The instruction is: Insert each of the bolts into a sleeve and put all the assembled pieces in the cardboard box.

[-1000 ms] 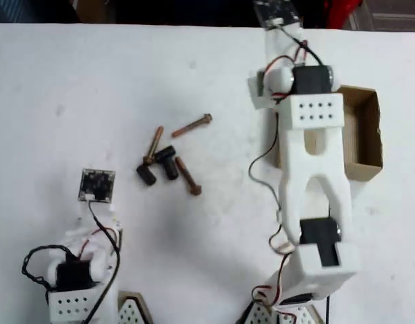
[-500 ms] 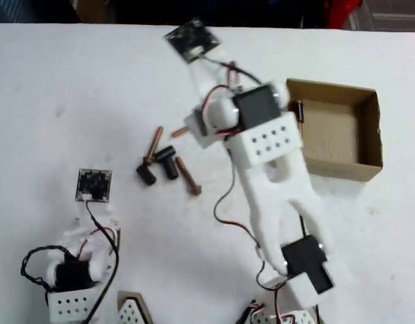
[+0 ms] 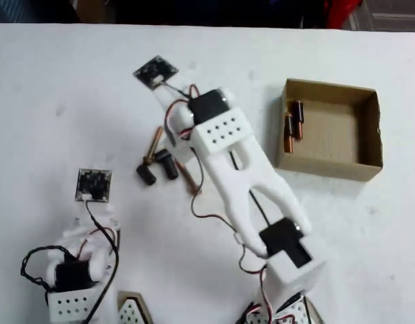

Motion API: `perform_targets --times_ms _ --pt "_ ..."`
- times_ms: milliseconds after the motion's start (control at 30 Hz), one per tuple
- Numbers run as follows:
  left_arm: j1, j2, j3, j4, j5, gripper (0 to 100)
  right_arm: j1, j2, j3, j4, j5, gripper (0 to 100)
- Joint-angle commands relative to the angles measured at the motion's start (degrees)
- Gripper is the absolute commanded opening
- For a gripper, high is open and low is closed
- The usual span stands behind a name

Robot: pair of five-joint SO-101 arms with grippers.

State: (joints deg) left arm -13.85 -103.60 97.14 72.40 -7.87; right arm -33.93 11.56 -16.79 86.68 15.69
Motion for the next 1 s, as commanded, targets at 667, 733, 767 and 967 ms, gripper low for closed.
perform_targets --times_ms 667,733,767,967 --pt "-0.5 -0.7 -0.2 -1.4 -0.4 2 -3.2 13.6 0.5 -12.3 -2.7 9.6" --pt "-0.5 -0.7 -0.2 -1.4 -0.4 2 -3.2 14.7 0.4 -14.1 -6.3 9.8" --pt "-0.5 -0.7 -0.2 -1.4 -0.4 2 -3.2 15.2 0.4 -14.5 -6.9 9.8" --pt "-0.5 -0.7 -0.2 -1.8 -0.4 2 -3.2 16.6 0.4 -14.9 -7.3 9.8"
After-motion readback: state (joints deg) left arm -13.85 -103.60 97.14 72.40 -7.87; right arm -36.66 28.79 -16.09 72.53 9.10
